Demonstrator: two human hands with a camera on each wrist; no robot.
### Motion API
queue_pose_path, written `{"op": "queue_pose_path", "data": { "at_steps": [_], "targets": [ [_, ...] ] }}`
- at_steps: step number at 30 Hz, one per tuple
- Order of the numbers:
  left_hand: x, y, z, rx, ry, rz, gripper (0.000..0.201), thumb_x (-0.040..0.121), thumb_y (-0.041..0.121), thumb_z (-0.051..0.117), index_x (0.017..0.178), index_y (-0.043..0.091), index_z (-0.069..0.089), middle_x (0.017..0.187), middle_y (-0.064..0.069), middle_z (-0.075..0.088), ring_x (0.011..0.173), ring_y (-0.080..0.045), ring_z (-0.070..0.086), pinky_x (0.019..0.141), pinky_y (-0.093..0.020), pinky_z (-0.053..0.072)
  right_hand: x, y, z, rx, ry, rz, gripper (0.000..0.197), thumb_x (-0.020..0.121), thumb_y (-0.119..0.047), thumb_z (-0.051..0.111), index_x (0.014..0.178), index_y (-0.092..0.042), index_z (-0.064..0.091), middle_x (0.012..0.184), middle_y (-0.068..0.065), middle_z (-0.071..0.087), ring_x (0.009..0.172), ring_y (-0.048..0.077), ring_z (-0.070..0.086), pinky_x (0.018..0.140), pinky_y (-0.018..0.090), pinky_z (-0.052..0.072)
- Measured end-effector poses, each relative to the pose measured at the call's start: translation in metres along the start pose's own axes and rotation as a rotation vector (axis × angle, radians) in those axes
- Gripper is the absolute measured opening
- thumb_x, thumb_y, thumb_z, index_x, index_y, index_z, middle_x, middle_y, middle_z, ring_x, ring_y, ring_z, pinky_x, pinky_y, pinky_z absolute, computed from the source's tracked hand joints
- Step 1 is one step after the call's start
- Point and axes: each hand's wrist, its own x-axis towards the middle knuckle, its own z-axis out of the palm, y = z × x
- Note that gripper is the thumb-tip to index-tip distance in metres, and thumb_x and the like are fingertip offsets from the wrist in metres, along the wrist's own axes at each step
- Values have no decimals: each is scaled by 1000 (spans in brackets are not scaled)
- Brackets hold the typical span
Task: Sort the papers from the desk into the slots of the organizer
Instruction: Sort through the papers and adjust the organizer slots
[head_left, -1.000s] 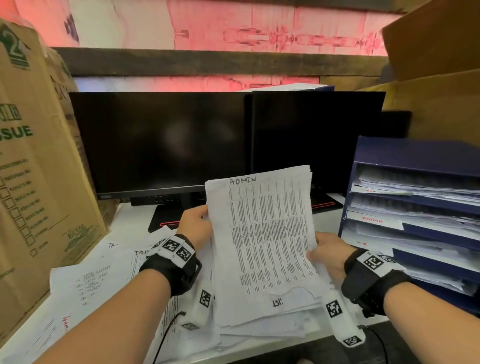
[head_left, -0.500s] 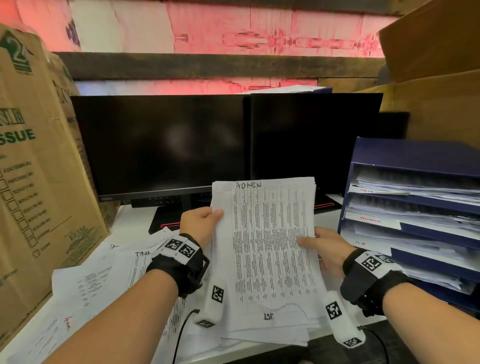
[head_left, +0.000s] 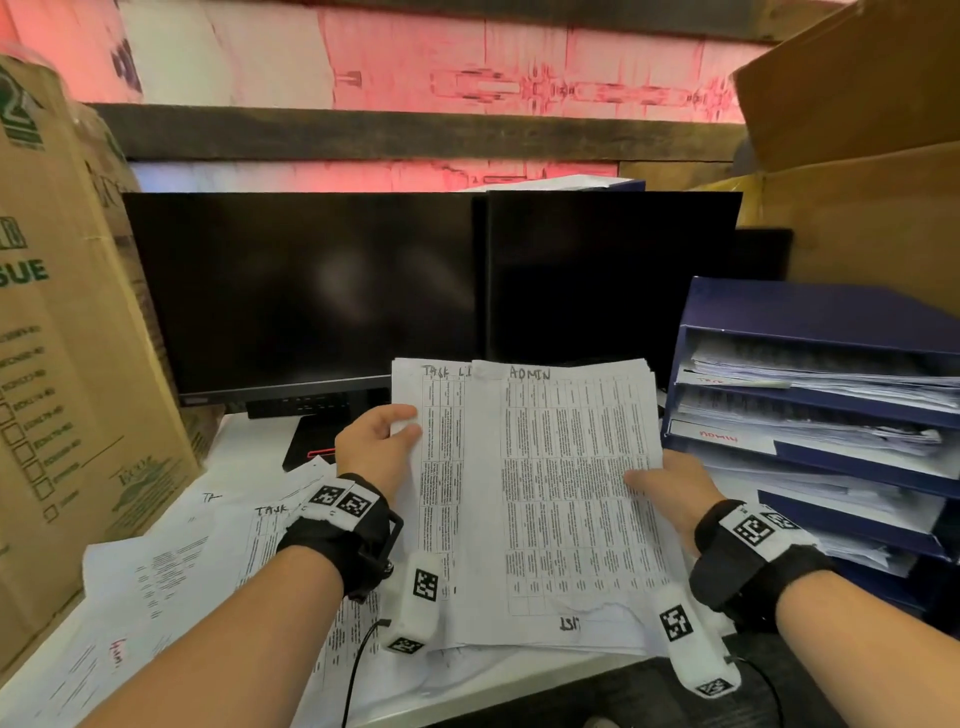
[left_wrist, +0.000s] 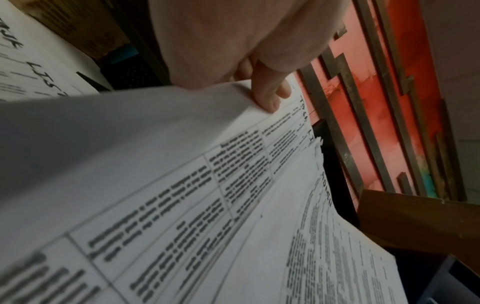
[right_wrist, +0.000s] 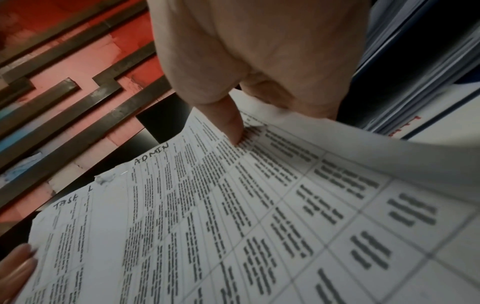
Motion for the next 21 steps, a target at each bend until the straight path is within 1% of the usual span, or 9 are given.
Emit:
{"op": "queue_pose_path", "data": {
  "at_steps": [3,4,6,8,10,12,14,17,21],
  "targets": [
    [2,-2,3,-22,-20,-9,22,87,-2,62,92,19,61,104,-4,71,95,-15,68,90,-35,53,-3,2,-8,17,-14,15,21,89,-1,59,101,-16,68,115,10,68,101,25,63,89,38,49],
    [3,-2,3,-20,-35,-19,22,87,-1,62,97,18,59,104,-4,71,95,-17,69,90,-39,55,-3,2,-9,35,-31,20,21,89,-1,58,102,-15,68,116,10,68,103,25,63,92,38,49],
    [3,0,5,-1,-68,-39,25,87,2,62,105,18,55,101,-4,71,92,-19,70,88,-42,56,-6,1,-13,89,-69,25,29,91,0,57,118,-7,63,121,10,65,108,25,61,95,37,46],
    [3,4,6,23,-113,-59,29,88,6,62,113,18,53,102,-3,71,92,-19,70,88,-45,55,-8,2,-17,131,-104,21,35,92,-1,56,126,-5,57,126,10,63,114,25,59,102,39,42],
    [0,9,8,15,-170,-79,31,89,6,60,116,20,54,107,-2,70,96,-21,69,90,-48,54,-10,3,-21,152,-150,15,34,93,-3,55,127,-6,56,127,12,63,115,26,59,107,46,40],
    [-4,11,11,2,-218,-88,29,90,5,59,113,23,56,109,-2,70,99,-22,68,91,-49,53,-14,5,-24,195,-204,29,33,94,-4,54,127,-7,57,122,13,66,112,29,62,105,52,42],
    [-8,11,16,-10,-266,-106,25,91,5,58,109,21,61,106,-3,72,99,-25,69,91,-50,53,-18,4,-25,213,-256,31,32,94,-2,52,126,-6,57,120,14,67,111,32,64,102,54,44],
    [-18,13,27,-46,-307,-140,17,90,7,60,104,16,65,98,-10,73,93,-30,70,84,-47,57,-24,6,-25,213,-277,23,32,96,-1,49,125,-6,57,120,16,66,112,33,63,103,54,44],
    [-28,12,39,-45,-331,-175,14,92,20,62,103,12,64,94,-8,73,81,-22,70,66,-33,56,-28,13,-39,195,-239,4,31,95,-6,52,123,-17,60,121,9,67,112,27,63,104,53,43]
  ]
}}
